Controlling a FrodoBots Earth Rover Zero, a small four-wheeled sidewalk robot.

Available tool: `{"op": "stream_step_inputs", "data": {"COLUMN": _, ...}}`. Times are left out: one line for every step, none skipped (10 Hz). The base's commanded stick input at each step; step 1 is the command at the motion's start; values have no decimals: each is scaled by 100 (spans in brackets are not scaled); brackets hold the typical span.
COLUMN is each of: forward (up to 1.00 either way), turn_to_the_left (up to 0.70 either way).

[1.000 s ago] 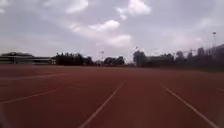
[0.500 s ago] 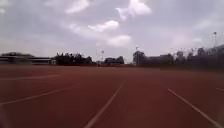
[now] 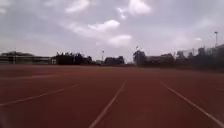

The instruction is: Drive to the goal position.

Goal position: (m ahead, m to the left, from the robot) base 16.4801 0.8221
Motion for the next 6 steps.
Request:
{"op": "stream_step_inputs", "data": {"forward": 45, "turn_to_the_left": 0}}
{"op": "stream_step_inputs", "data": {"forward": 45, "turn_to_the_left": 0}}
{"op": "stream_step_inputs", "data": {"forward": 45, "turn_to_the_left": 0}}
{"op": "stream_step_inputs", "data": {"forward": 45, "turn_to_the_left": 0}}
{"op": "stream_step_inputs", "data": {"forward": 45, "turn_to_the_left": 0}}
{"op": "stream_step_inputs", "data": {"forward": 45, "turn_to_the_left": 0}}
